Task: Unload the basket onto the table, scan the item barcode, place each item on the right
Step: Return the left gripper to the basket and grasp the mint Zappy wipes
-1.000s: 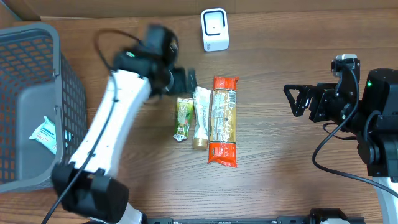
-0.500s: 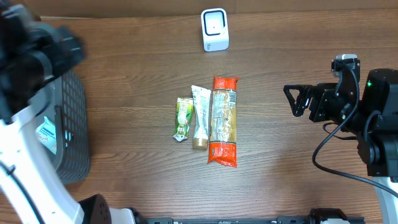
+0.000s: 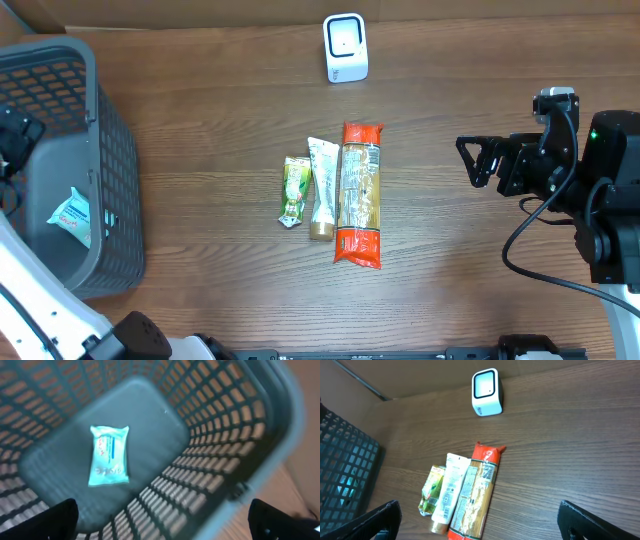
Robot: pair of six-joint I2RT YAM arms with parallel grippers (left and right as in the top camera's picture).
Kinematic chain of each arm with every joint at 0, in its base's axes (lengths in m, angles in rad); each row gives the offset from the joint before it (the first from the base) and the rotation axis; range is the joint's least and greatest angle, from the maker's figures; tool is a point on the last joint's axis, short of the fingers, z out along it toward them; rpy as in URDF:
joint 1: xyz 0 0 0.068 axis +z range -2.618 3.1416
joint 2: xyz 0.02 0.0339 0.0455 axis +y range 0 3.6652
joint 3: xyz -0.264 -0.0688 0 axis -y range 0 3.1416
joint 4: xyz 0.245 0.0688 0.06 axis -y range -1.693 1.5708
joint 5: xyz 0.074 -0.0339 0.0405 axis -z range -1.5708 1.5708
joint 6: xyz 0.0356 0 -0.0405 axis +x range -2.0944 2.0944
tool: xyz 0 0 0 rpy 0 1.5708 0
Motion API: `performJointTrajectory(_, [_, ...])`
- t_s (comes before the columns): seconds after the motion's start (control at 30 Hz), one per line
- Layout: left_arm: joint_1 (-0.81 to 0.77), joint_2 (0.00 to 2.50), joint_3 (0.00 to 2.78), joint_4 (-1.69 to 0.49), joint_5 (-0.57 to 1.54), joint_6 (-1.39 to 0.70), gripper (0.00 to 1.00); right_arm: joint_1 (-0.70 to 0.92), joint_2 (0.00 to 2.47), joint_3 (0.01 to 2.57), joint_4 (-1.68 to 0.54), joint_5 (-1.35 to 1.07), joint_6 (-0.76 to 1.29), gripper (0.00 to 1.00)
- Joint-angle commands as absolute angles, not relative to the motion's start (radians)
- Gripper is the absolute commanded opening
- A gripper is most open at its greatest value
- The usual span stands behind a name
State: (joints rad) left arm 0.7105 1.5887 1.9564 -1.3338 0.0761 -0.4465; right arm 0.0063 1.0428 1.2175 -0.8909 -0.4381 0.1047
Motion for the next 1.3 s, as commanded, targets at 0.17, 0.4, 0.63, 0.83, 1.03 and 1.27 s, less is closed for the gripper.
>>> performJointTrajectory(0.17, [0.715, 1.605, 1.577, -1.018, 0.043, -0.464, 0.99, 0.001, 1.04, 1.248, -0.887, -0.439, 0.108, 1.0])
performJointTrajectory(0.4, [0.715, 1.719, 1.465, -0.941, -0.044, -0.433, 1.0, 0.001, 1.04, 1.248, -0.887, -0.439, 0.108, 1.0])
performJointTrajectory(0.63, [0.729, 1.863, 1.465, -0.951, -0.052, -0.43, 1.0, 0.001, 1.04, 1.248, -0.887, -0.439, 0.108, 1.0])
performJointTrajectory(0.83, [0.755, 1.95, 1.452, -0.976, -0.06, -0.429, 1.0, 0.001, 1.04, 1.248, -0.887, -0.439, 0.108, 1.0])
performJointTrajectory(1.03, [0.8, 2.009, 1.433, -0.97, -0.066, -0.429, 1.0, 0.001, 1.04, 1.248, -0.887, -0.439, 0.108, 1.0])
performJointTrajectory(1.27, [0.815, 2.044, 1.432, -0.94, -0.071, -0.387, 0.86, 0.001, 1.04, 1.248, -0.887, -0.439, 0.108, 1.0])
